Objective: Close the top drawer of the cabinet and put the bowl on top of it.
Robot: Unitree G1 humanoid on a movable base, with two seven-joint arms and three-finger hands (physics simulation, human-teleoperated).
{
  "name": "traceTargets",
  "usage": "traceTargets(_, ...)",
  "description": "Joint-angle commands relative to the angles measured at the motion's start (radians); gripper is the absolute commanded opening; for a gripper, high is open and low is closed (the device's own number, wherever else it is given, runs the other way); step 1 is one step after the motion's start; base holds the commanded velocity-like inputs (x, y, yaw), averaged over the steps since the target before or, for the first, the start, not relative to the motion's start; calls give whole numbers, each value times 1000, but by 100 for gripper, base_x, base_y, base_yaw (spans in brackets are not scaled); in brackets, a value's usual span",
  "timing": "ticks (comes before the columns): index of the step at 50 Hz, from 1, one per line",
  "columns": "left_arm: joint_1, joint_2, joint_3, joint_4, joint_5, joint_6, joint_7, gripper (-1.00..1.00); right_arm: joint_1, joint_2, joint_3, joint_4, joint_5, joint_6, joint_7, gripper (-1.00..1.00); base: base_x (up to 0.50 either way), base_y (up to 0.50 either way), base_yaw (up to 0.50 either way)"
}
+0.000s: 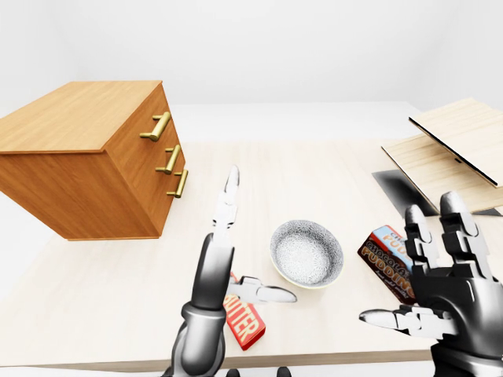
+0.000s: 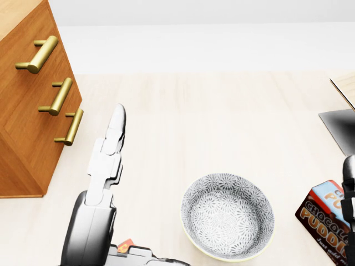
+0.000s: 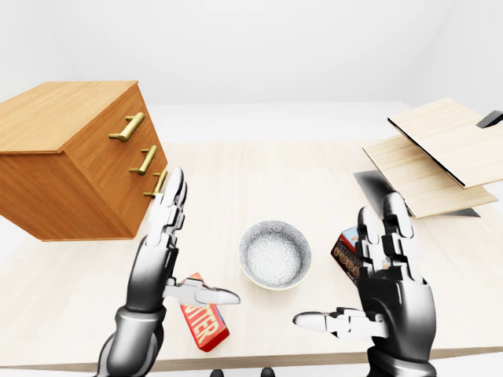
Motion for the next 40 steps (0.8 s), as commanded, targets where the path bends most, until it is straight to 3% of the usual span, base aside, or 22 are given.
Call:
traceTargets(1, -15, 2, -88, 43, 78, 0, 46, 100, -37, 32, -74, -24, 23, 0, 31, 100, 0, 0, 0)
traceTargets(16, -45, -31, -187, 93, 230, 0, 96, 100, -58, 41, -117, -28, 45, 0, 43, 100, 0, 0, 0)
traceTargets(20, -45, -32, -188, 94, 233, 0, 96, 100, -59, 42, -118, -29, 45, 0, 44, 100, 0, 0, 0)
traceTargets(23, -60, -58, -208, 117, 292, 0, 124, 100, -69, 36, -123, -26, 48, 0, 38, 100, 0, 0, 0)
traceTargets(34, -55, -83, -292, 218, 491, 0, 248, 100, -67, 42, -136, -41, 58, 0, 43, 100, 0, 0, 0)
traceTargets(40, -52, -90, -323, 268, 528, 0, 284, 100, -70, 44, -149, -49, 67, 0, 45, 100, 0, 0, 0)
